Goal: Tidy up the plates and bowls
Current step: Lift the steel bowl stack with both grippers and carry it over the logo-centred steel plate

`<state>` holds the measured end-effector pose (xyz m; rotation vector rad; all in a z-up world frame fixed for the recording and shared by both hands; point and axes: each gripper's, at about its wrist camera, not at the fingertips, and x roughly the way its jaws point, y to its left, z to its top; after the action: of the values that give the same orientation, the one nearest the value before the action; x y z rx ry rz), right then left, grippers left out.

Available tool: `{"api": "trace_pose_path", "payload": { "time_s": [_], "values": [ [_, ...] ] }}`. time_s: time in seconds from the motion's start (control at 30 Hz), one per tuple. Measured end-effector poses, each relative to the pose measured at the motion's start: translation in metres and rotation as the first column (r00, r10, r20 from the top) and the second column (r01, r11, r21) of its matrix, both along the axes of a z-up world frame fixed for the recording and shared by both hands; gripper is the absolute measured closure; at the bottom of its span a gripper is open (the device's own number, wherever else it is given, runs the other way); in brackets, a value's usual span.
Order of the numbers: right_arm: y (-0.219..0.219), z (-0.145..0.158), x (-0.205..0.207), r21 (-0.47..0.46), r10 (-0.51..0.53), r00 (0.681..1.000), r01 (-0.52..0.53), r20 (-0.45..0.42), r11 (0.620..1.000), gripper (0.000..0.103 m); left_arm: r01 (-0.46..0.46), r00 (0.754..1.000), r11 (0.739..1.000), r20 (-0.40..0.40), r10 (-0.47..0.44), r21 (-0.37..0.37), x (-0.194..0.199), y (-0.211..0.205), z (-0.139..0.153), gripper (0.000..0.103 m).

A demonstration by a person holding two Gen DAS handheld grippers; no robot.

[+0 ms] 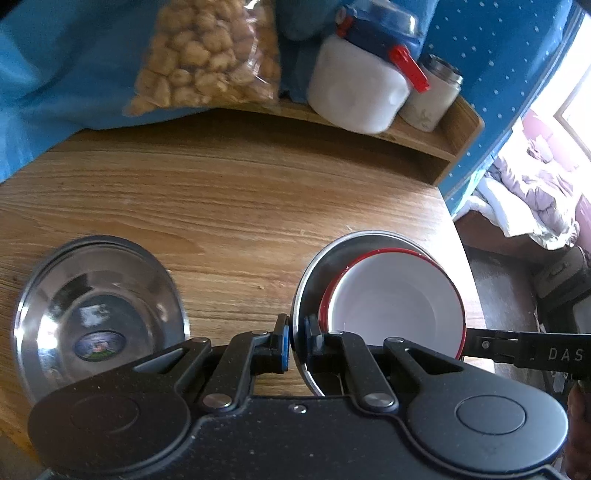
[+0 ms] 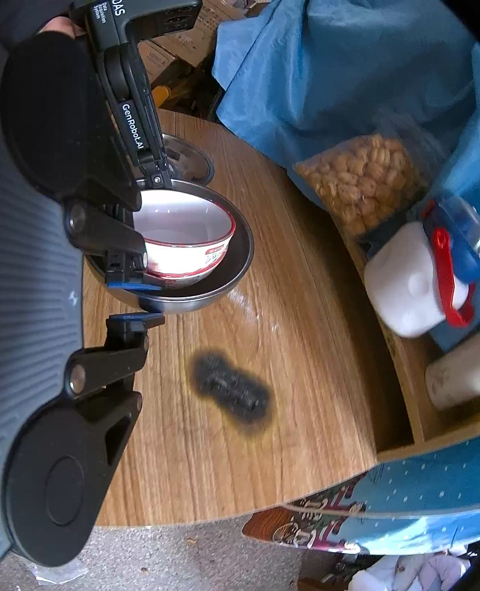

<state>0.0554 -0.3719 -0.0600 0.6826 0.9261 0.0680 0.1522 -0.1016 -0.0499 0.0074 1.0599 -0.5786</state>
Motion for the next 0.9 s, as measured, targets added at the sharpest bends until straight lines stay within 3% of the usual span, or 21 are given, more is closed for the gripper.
{"api": "trace_pose_path", "payload": {
  "time_s": [0.53, 0.9],
  "values": [
    [0.047, 0.013, 0.032, -0.021, 0.06, 0.997, -0.059, 0.04, 0.998, 0.09, -0.049, 0.998, 0.999, 0.048, 0.049, -0.014, 0.017, 0.051, 0.012, 0.096],
    [0.093, 0.018, 0.059, -0.028, 0.14, 0.988, -0.139, 0.06, 0.99, 0.09, -0.14, 0.988, 0.99, 0.058, 0.141, -0.018, 0.026, 0.106, 0.014, 0.096]
  ]
}}
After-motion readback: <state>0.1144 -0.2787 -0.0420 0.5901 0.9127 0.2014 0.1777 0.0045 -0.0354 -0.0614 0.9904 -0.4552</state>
